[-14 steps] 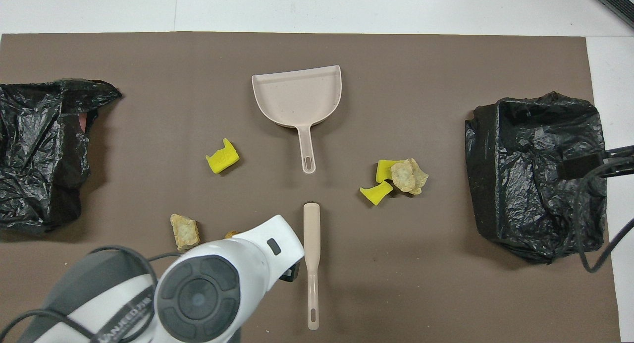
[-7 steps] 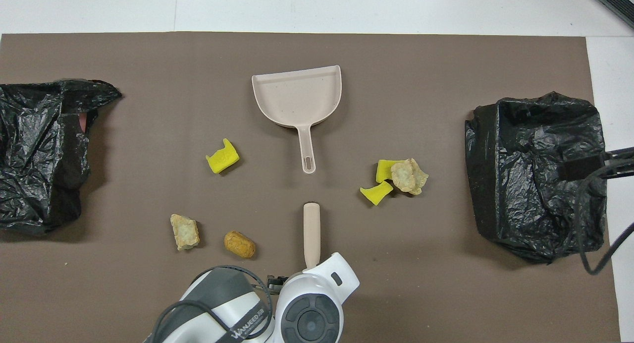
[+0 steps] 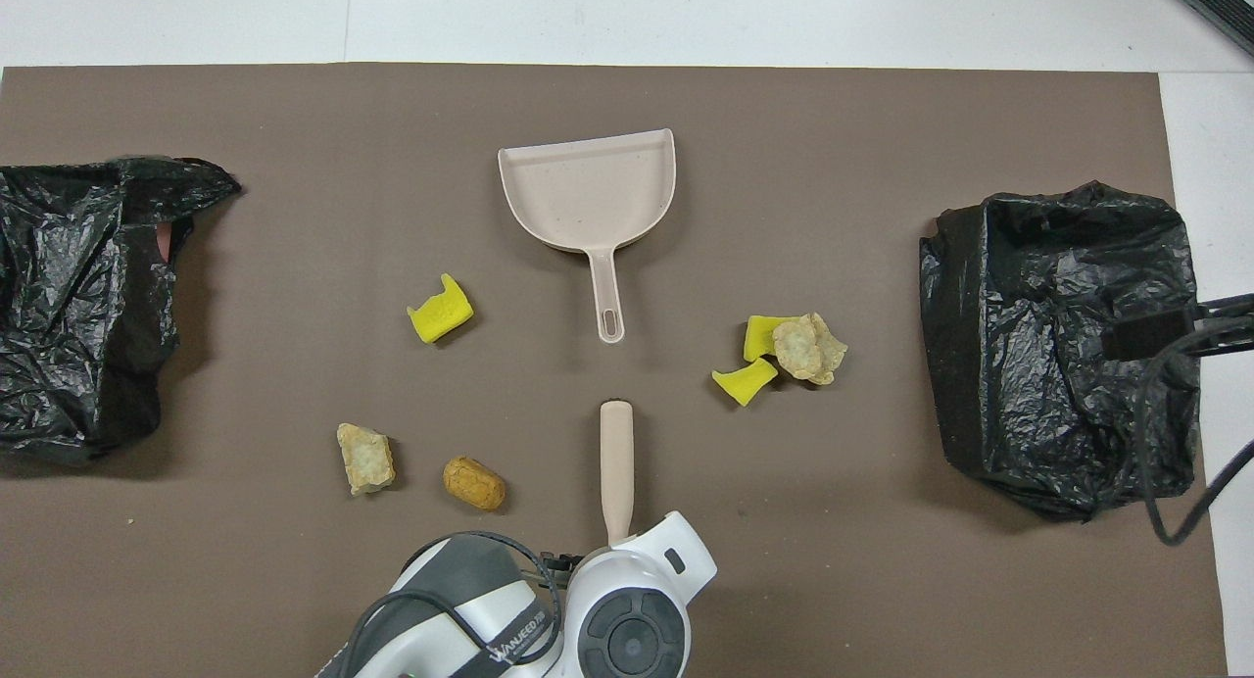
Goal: Sweep and dump trash in bin
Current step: 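Grasp the beige brush handle with the left gripper and lift it, then grasp the beige dustpan handle with the right gripper and lift it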
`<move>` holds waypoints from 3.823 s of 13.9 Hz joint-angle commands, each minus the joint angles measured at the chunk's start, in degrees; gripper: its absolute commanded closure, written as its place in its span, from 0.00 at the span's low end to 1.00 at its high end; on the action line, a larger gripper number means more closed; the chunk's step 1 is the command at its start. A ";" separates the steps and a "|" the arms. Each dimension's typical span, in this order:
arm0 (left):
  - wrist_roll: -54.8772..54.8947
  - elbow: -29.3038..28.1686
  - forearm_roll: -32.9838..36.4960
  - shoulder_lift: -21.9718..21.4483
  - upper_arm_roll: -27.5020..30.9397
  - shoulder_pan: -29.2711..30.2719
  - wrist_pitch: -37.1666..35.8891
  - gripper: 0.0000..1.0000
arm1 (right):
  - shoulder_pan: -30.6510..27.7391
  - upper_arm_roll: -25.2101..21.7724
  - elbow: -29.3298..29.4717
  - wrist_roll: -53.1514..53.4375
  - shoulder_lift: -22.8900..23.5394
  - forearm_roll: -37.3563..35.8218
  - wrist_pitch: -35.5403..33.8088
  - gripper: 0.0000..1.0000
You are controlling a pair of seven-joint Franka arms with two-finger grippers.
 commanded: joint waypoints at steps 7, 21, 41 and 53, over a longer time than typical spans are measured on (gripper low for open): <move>-0.37 -2.25 -0.98 -1.03 0.91 -1.45 0.80 0.33 | -0.80 0.50 -1.24 -0.72 -1.36 0.06 -1.02 0.00; 8.23 3.20 0.77 -6.46 1.61 4.94 -13.87 1.00 | -0.80 0.58 -1.06 -0.80 -1.36 -0.11 -1.36 0.00; 19.75 -6.73 8.42 -15.09 1.70 44.43 -15.56 1.00 | 5.61 34.32 13.25 44.09 39.13 -16.79 29.47 0.00; 22.56 -9.64 8.16 -17.21 1.70 45.66 -14.67 1.00 | 6.76 35.13 10.71 41.74 44.60 -24.45 36.34 0.30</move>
